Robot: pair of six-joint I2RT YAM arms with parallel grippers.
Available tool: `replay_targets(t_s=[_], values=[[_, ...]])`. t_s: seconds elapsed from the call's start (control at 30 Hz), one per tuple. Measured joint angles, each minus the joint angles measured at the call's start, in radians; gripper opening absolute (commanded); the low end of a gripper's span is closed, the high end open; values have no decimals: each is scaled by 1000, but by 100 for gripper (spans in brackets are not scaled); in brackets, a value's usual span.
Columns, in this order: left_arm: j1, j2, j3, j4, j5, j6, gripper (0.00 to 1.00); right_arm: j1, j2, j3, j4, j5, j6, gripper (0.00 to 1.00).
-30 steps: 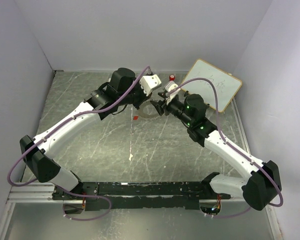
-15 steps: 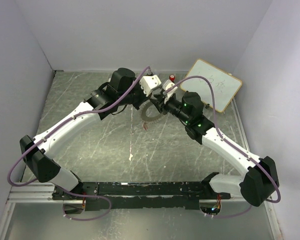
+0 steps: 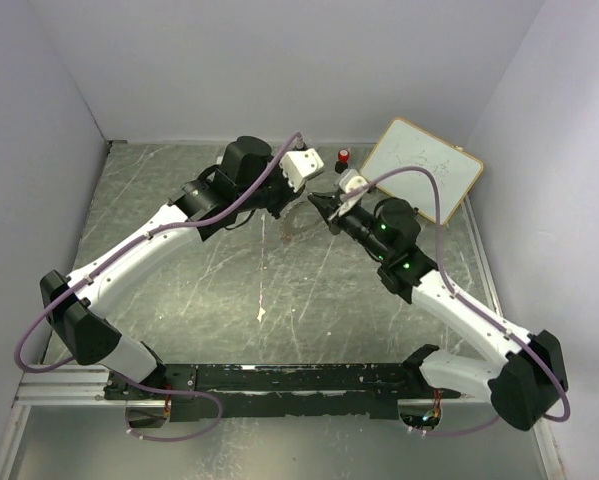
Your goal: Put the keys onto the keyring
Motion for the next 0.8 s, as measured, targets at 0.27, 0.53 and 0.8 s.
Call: replay_targets(t_s=[0.27,0.53,0.8], values=[[-13,1,0,36,8,-3,7,2,-105,-80,136,7,13,0],[-10,3,0,36,87,26,7,0,-119,-156,281,-2,28,0],[-7,3,0,37,200,55,7,0,-122,-265,532,19,72,0]])
